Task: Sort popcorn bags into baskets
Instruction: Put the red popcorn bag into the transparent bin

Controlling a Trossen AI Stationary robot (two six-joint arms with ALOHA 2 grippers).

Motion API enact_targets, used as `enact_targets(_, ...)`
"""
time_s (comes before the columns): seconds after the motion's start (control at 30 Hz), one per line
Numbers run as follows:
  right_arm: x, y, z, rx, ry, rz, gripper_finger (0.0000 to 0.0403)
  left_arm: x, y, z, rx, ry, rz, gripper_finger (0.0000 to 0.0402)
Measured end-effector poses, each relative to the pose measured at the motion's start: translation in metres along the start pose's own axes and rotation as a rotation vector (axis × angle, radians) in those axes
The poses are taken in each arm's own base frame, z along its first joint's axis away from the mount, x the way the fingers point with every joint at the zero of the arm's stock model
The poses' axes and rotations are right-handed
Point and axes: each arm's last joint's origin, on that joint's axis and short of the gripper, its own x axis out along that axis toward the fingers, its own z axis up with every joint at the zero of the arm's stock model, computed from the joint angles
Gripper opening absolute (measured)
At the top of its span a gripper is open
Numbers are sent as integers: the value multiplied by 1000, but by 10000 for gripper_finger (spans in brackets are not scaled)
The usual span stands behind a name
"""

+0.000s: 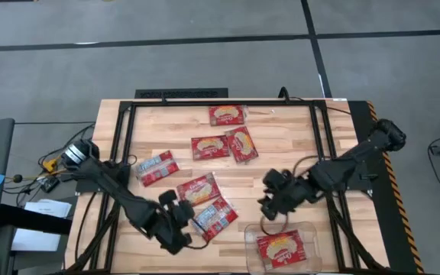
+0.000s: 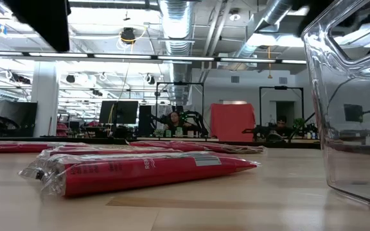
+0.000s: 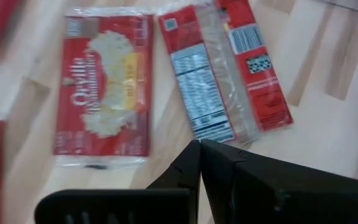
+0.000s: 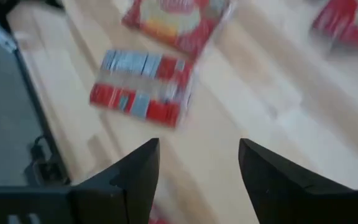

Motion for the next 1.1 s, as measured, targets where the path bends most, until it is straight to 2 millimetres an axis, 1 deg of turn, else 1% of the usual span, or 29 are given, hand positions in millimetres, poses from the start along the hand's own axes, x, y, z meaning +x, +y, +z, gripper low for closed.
enact_targets(0.13,6,-1,14,-16,-35,26,241,23,-21,-15,40,-26,-15,0)
enact_targets(0.23,13,-1,16,-33,-35,15,235,38,-34,-22,43,-53,-44,0)
enact_targets(0.3,13,-3,17,-45,-29,13,232,47,-42,-24,39,-63,-82,0)
enact_targets(0.37,16,-1,18,-44,-27,21,231,53,-45,-29,31,-74,-116,0)
enact_targets(0.47,19,-2,16,-54,-14,7,231,64,-42,-44,-29,-73,-177,0)
enact_targets(0.53,19,1,18,-37,-43,48,231,71,-36,-54,-75,-61,-173,0)
enact_targets(0.63,26,-2,12,-33,-34,41,230,77,-32,-62,-137,-75,-187,0)
enact_targets(0.73,28,1,12,-18,-55,76,231,80,-29,-65,-157,-95,-202,0)
enact_targets(0.87,47,-1,7,-14,-27,79,234,84,-24,-66,-184,-118,-177,0)
enact_targets(0.93,56,4,10,4,-26,127,235,88,-20,-65,-197,-115,-164,0)
enact_targets(1.1,87,2,3,-2,33,91,235,104,-7,-59,-242,-105,-115,0)
